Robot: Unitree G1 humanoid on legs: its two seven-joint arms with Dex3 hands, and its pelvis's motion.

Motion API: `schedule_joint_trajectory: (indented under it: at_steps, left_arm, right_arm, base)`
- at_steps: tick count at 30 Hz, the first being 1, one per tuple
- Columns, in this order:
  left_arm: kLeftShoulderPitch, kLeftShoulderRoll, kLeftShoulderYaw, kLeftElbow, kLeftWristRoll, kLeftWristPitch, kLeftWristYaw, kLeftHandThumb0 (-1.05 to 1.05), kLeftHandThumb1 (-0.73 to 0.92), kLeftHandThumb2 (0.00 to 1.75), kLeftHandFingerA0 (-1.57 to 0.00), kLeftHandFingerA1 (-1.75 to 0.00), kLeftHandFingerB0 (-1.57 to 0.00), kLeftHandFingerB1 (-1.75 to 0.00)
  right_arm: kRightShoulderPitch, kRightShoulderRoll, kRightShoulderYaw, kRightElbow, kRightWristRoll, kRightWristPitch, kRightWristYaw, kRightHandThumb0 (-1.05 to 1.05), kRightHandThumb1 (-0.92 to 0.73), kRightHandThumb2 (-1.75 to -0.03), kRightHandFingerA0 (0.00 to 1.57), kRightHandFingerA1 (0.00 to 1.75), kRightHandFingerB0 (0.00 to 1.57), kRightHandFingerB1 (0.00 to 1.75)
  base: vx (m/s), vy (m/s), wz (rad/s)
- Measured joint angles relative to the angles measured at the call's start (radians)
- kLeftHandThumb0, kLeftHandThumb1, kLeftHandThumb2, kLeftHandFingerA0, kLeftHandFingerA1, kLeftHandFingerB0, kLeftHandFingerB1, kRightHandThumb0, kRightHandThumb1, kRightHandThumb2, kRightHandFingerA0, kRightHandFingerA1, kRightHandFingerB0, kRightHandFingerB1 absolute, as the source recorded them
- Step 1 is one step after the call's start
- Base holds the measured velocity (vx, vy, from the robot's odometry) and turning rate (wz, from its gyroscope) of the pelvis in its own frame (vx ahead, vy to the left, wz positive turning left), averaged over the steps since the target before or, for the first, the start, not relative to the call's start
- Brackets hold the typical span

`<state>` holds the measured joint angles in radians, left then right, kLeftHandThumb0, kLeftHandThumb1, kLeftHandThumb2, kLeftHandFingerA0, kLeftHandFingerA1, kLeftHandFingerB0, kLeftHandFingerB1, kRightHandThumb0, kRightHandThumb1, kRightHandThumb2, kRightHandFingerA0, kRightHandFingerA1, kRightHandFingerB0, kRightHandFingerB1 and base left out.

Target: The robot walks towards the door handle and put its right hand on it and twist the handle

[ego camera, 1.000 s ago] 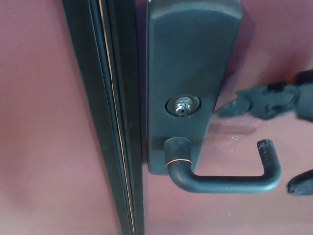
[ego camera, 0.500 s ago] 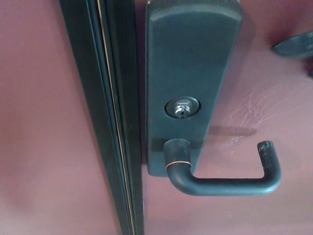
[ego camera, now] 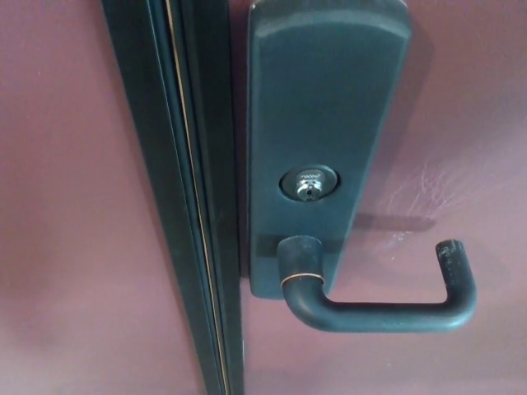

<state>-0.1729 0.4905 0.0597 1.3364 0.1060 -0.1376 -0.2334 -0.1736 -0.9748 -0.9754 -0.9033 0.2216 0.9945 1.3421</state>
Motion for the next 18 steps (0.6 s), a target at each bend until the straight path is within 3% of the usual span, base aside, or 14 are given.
schedule_joint_trajectory:
  at_steps: [5, 9, 10, 14, 15, 16, 17, 18]
  left_arm:
    - [0.019, -0.005, 0.001, 0.000, -0.001, -0.002, 0.000, -0.31, 0.62, 0.59, -0.47, -0.40, -0.33, -0.33]
    - [0.031, -0.012, 0.003, 0.000, -0.002, -0.004, 0.000, -0.31, 0.62, 0.59, -0.47, -0.40, -0.34, -0.34]
    - [0.033, -0.013, 0.003, 0.000, -0.002, -0.005, 0.000, -0.31, 0.62, 0.59, -0.47, -0.40, -0.34, -0.34]
    - [0.032, -0.017, 0.003, 0.000, -0.002, -0.006, 0.000, -0.31, 0.62, 0.59, -0.47, -0.39, -0.34, -0.34]
    - [0.031, -0.018, 0.003, 0.000, -0.002, -0.006, 0.000, -0.31, 0.62, 0.59, -0.47, -0.39, -0.34, -0.34]
    - [0.029, -0.020, 0.003, 0.000, -0.002, -0.007, 0.000, -0.31, 0.62, 0.59, -0.47, -0.39, -0.34, -0.34]
    - [0.028, -0.021, 0.003, 0.000, -0.002, -0.007, 0.000, -0.31, 0.62, 0.60, -0.47, -0.39, -0.34, -0.34]
    - [0.026, -0.022, 0.003, 0.000, -0.002, -0.007, 0.000, -0.31, 0.62, 0.60, -0.47, -0.39, -0.34, -0.34]
  right_arm:
    - [0.251, 0.182, -0.120, 0.054, 0.000, -0.069, 0.023, -0.47, -0.70, -0.64, 0.07, 0.27, 0.10, 0.24]
    - [0.414, 0.299, -0.078, 0.143, -0.021, -0.136, 0.005, -0.51, -0.72, -0.65, 0.07, 0.26, 0.09, 0.23]
    - [0.440, 0.318, -0.064, 0.164, -0.027, -0.149, -0.001, -0.57, -0.59, -0.82, 0.05, 0.33, 0.05, 0.28]
    - [0.523, 0.382, 0.075, 0.325, -0.080, -0.214, -0.066, -0.60, -0.60, -0.82, 0.05, 0.36, 0.06, 0.29]
    - [0.528, 0.389, 0.098, 0.355, -0.089, -0.224, -0.079, -0.58, -0.76, -0.66, 0.11, 0.29, 0.12, 0.23]
    - [0.535, 0.401, 0.136, 0.403, -0.102, -0.239, -0.099, -0.58, -0.76, -0.66, 0.11, 0.29, 0.12, 0.23]
    - [0.536, 0.407, 0.163, 0.439, -0.112, -0.250, -0.115, -0.64, -0.59, -0.88, 0.02, 0.40, 0.07, 0.32]
    - [0.536, 0.412, 0.185, 0.469, -0.121, -0.258, -0.128, -0.66, -0.61, -0.89, 0.02, 0.40, 0.08, 0.32]
  base:
    - [0.00, 0.000, 0.00]
    - [0.00, 0.000, 0.00]
    - [0.00, 0.000, 0.00]
    - [0.00, 0.000, 0.00]
    - [0.00, 0.000, 0.00]
    - [0.00, 0.000, 0.00]
    - [0.00, 0.000, 0.00]
    - [0.00, 0.000, 0.00]
